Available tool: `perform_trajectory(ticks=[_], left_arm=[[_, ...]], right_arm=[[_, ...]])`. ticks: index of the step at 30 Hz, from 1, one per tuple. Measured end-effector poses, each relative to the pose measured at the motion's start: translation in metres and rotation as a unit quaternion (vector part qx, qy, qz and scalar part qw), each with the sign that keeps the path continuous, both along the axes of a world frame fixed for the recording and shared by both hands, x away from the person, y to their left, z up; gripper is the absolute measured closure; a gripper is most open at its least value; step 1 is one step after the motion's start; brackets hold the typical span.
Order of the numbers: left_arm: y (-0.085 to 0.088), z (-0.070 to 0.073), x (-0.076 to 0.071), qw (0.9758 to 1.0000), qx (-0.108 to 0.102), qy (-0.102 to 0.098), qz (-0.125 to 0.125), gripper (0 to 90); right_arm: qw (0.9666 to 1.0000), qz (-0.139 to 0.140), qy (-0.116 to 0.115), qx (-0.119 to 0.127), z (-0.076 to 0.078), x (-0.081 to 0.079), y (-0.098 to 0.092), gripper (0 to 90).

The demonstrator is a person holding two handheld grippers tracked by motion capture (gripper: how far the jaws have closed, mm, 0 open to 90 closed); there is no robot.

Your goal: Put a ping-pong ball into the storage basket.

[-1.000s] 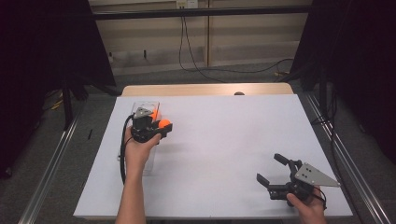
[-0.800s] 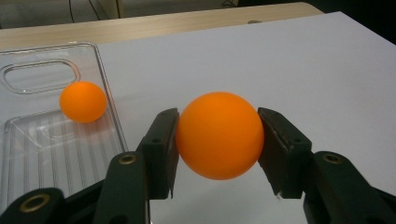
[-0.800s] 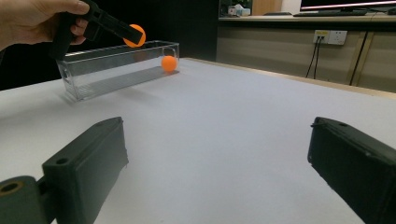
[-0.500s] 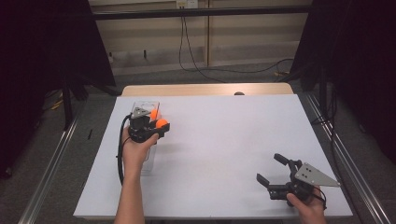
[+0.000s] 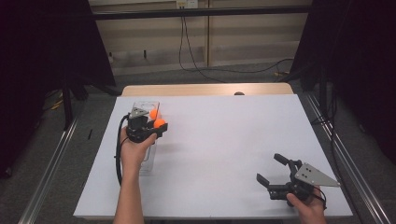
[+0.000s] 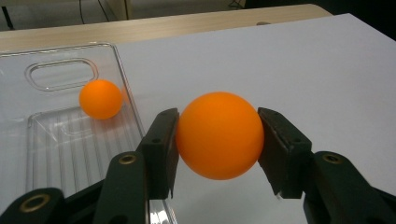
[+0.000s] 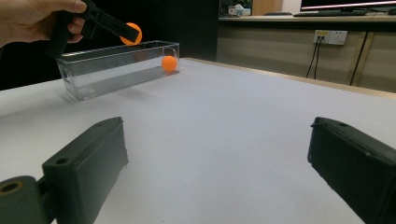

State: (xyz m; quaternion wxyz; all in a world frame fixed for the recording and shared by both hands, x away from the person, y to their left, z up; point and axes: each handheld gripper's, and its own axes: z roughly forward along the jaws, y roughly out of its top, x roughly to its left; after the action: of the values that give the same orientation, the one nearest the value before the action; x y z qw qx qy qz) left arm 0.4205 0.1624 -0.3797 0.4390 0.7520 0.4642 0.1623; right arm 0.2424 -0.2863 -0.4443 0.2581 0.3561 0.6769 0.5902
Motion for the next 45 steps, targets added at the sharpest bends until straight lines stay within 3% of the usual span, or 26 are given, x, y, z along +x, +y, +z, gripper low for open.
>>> perform_trajectory(ticks=[45], left_arm=[[0.031, 0.006, -0.005, 0.9987, 0.016, -0.009, 0.049, 50.7]], right_arm=[[1.0, 0.0, 0.001, 0.001, 0.0, 0.0, 0.0, 4.2]])
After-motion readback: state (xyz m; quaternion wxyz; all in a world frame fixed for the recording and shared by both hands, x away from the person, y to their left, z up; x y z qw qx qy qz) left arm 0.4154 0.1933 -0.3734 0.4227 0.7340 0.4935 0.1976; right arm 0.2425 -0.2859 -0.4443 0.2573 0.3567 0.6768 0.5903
